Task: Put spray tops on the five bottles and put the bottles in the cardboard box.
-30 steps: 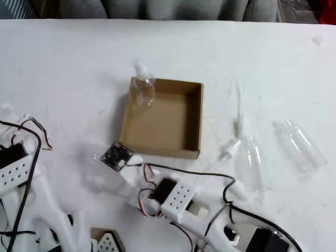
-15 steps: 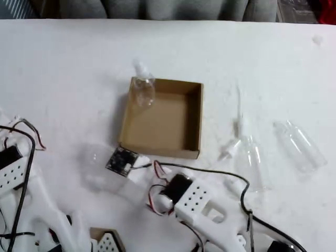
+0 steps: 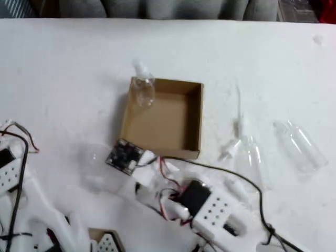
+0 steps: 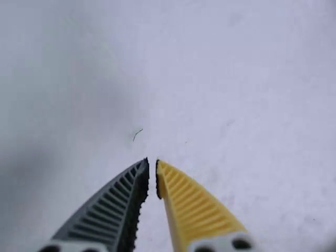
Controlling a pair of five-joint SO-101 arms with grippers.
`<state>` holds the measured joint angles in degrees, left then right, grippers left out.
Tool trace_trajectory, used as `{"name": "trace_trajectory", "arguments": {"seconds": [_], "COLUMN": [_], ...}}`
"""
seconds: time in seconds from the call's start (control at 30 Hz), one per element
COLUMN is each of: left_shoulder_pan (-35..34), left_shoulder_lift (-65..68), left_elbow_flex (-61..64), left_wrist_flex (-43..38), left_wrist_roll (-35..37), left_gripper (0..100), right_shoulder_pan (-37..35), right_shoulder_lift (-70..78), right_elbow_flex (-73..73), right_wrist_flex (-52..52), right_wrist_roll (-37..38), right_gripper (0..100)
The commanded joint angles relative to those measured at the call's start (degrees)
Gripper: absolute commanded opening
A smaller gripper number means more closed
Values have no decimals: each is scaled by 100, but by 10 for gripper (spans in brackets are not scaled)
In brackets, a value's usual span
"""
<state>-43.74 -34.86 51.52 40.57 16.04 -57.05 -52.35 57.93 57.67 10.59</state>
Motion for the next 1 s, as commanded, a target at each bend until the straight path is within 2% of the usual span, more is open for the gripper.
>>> {"name": "trace_trajectory", "arguments": {"seconds": [0.0, 0.13, 0.23, 0.4, 0.5, 0.87, 0.97], "left_shoulder_pan": [-365, -620, -804, -1095, -1182, -1200, -1191], "left_shoulder_lift": [901, 2255, 3073, 3996, 4391, 4857, 4857], "left_elbow_flex": [-844, -1934, -2716, -4026, -4642, -5345, -5345], "left_wrist_flex": [-158, -141, 176, 633, 897, 1178, 1178], "left_wrist_roll": [-18, -18, -26, -26, -26, -26, -26], "left_gripper": [24, 24, 24, 24, 24, 24, 24], "right_shoulder_pan": [-330, -681, -1103, -1455, -1490, -1560, -1596], "right_shoulder_lift": [-338, -330, -321, -303, 31, 2571, 3160], "right_elbow_flex": [-220, 70, 396, 818, 879, 818, 440], "right_wrist_flex": [-198, -1288, -2149, -3459, -3899, -5754, -5727], "right_wrist_roll": [-97, -132, -132, -132, -141, -105, -114], "right_gripper": [63, 60, 60, 60, 60, 61, 61]}}
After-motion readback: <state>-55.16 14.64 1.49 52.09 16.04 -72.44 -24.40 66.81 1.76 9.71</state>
